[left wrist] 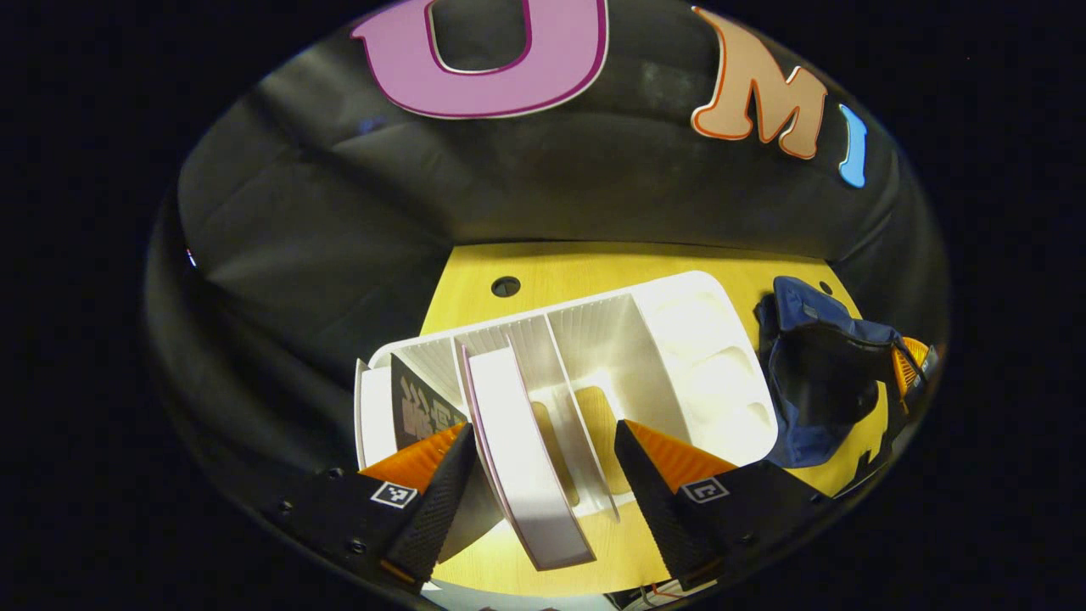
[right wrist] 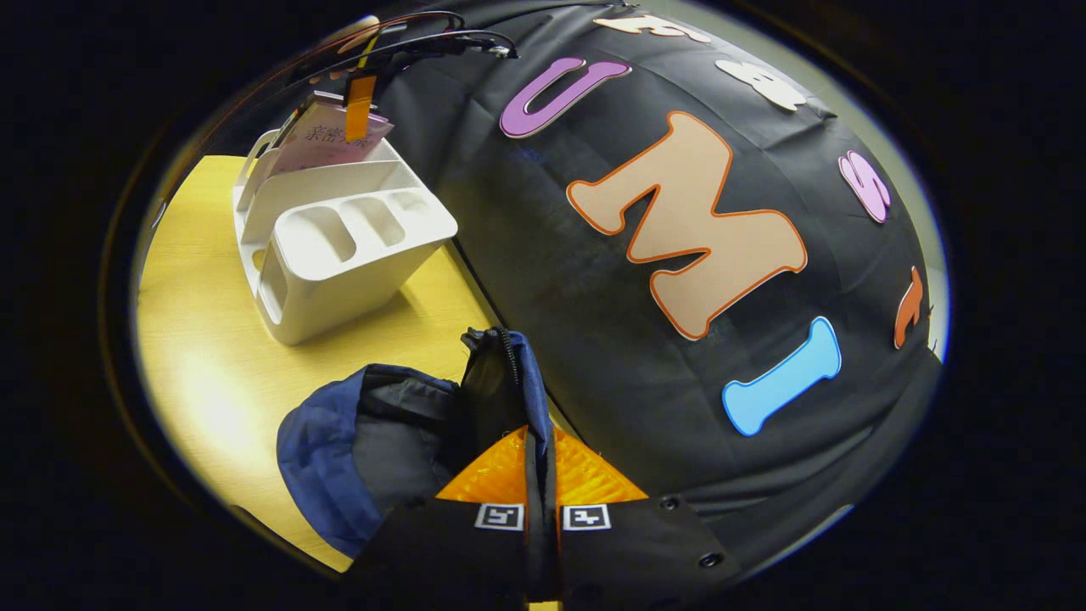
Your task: Open the schoolbag, grab two books from the bookshelf and put them into the schoolbag.
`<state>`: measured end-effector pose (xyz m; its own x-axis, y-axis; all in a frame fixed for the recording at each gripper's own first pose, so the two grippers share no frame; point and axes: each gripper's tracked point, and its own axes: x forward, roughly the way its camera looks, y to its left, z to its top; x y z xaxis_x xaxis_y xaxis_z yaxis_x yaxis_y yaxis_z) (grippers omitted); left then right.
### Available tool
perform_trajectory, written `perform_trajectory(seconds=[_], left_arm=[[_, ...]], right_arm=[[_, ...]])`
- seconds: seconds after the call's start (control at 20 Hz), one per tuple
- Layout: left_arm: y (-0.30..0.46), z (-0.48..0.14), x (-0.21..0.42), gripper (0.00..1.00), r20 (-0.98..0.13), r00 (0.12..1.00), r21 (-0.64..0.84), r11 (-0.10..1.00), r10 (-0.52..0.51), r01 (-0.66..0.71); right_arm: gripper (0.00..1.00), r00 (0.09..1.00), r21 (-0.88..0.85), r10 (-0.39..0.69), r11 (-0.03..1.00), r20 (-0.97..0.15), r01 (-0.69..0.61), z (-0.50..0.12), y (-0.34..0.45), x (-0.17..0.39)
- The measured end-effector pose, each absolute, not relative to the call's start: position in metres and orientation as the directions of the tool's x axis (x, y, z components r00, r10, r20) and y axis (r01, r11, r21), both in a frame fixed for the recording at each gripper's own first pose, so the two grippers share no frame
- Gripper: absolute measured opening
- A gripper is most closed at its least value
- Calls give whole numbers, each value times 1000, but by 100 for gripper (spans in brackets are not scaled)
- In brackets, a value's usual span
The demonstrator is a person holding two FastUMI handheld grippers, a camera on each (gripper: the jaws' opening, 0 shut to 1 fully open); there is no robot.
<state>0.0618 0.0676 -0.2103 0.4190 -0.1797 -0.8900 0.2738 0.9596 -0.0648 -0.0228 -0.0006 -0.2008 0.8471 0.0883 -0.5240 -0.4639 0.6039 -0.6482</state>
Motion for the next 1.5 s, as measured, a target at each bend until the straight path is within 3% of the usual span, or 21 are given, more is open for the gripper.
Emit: perform_trajectory(seconds=[0.35,0.55,0.6,0.65,0.7,0.8,0.95,1.1,1.5], left_arm=[[64,-236,44,92,-963,191,-125,945,-189,303],[71,-244,39,78,-981,105,-123,943,-163,310],[73,-245,37,69,-984,90,-119,942,-154,313],[74,-246,36,70,-987,74,-112,942,-142,315],[74,-249,35,58,-988,68,-109,943,-136,314],[70,-248,33,47,-989,61,-111,943,-136,312],[74,-246,31,44,-992,53,-93,949,-114,301],[74,-235,38,34,-986,110,-87,948,-126,306],[74,-199,26,31,-973,173,-97,953,-151,286]], right_arm=[[3,845,-645,93,603,-527,-469,-206,5,-20],[3,843,-643,94,605,-529,-470,-209,5,-20],[3,843,-642,94,605,-529,-471,-209,4,-21],[3,842,-641,95,605,-531,-472,-210,6,-22],[3,842,-640,96,605,-531,-473,-212,6,-22],[3,840,-639,100,604,-533,-477,-213,7,-22],[3,838,-636,102,604,-535,-480,-214,8,-22],[3,838,-633,103,608,-536,-479,-215,7,-19],[3,835,-630,118,602,-537,-491,-216,12,-21]])
